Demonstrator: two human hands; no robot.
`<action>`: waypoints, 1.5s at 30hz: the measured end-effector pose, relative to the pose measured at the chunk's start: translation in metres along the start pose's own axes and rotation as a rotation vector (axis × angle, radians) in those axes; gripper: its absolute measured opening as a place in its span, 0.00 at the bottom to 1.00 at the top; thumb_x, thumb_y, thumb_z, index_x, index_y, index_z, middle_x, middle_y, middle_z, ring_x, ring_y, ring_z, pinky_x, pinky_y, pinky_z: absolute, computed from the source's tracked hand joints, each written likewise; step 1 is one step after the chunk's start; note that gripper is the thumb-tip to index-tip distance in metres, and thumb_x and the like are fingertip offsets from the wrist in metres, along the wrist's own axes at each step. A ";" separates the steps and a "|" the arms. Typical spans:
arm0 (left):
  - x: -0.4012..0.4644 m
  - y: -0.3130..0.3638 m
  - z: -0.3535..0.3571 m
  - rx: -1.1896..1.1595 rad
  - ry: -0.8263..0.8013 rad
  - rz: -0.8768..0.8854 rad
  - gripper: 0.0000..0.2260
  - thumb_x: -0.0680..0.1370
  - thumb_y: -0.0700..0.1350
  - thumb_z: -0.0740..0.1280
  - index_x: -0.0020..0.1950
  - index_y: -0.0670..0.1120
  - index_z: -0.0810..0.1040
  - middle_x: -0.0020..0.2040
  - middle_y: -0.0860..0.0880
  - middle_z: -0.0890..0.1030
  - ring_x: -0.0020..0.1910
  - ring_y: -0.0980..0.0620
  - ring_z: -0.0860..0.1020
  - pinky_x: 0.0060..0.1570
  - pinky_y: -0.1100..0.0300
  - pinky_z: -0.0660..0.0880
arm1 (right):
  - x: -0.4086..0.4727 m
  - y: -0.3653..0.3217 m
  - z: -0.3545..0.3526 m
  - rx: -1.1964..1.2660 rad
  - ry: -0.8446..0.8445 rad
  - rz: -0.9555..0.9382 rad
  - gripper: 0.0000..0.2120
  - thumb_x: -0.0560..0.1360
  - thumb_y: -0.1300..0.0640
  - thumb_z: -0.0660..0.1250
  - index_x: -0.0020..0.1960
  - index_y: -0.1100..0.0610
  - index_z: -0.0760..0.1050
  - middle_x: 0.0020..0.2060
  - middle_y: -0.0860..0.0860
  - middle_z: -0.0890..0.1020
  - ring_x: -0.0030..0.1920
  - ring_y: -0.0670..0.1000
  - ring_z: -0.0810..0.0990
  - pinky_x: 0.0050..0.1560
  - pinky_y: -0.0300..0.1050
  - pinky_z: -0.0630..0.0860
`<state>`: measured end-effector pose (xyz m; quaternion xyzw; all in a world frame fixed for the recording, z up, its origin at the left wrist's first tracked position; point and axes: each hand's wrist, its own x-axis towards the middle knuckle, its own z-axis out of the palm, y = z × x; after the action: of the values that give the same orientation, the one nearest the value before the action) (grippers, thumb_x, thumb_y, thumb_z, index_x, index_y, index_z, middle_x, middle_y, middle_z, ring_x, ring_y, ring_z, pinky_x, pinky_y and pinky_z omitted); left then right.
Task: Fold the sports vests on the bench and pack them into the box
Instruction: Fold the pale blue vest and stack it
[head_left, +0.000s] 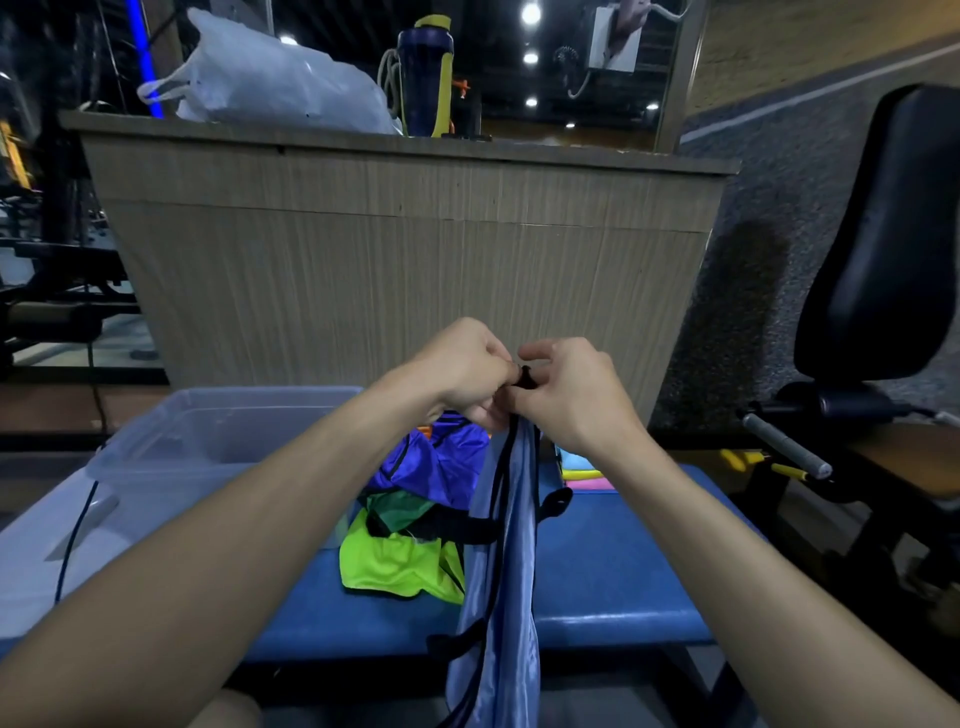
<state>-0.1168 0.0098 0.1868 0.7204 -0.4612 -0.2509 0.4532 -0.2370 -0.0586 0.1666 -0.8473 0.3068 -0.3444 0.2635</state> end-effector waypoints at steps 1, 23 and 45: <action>-0.002 0.002 -0.001 -0.033 -0.034 -0.011 0.12 0.81 0.34 0.59 0.39 0.38 0.76 0.33 0.38 0.76 0.32 0.42 0.79 0.32 0.55 0.82 | 0.001 0.001 0.001 -0.034 -0.004 -0.014 0.20 0.71 0.53 0.75 0.61 0.57 0.81 0.45 0.55 0.87 0.50 0.53 0.82 0.49 0.44 0.78; -0.026 -0.070 -0.023 -0.041 -0.007 0.330 0.05 0.79 0.34 0.70 0.51 0.41 0.83 0.41 0.45 0.84 0.38 0.53 0.80 0.40 0.61 0.76 | 0.024 0.045 -0.055 0.194 -0.234 -0.201 0.28 0.72 0.79 0.60 0.64 0.55 0.79 0.35 0.46 0.83 0.37 0.47 0.80 0.37 0.38 0.74; -0.021 -0.096 0.022 0.162 0.200 0.589 0.09 0.75 0.52 0.73 0.54 0.55 0.81 0.49 0.56 0.77 0.54 0.57 0.78 0.56 0.66 0.71 | 0.039 0.027 -0.098 0.081 -0.296 -0.320 0.28 0.73 0.77 0.60 0.62 0.51 0.80 0.41 0.54 0.87 0.39 0.51 0.83 0.42 0.41 0.77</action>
<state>-0.1017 0.0347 0.0908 0.6106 -0.6217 0.0007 0.4906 -0.2970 -0.1269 0.2263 -0.9152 0.1124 -0.2656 0.2815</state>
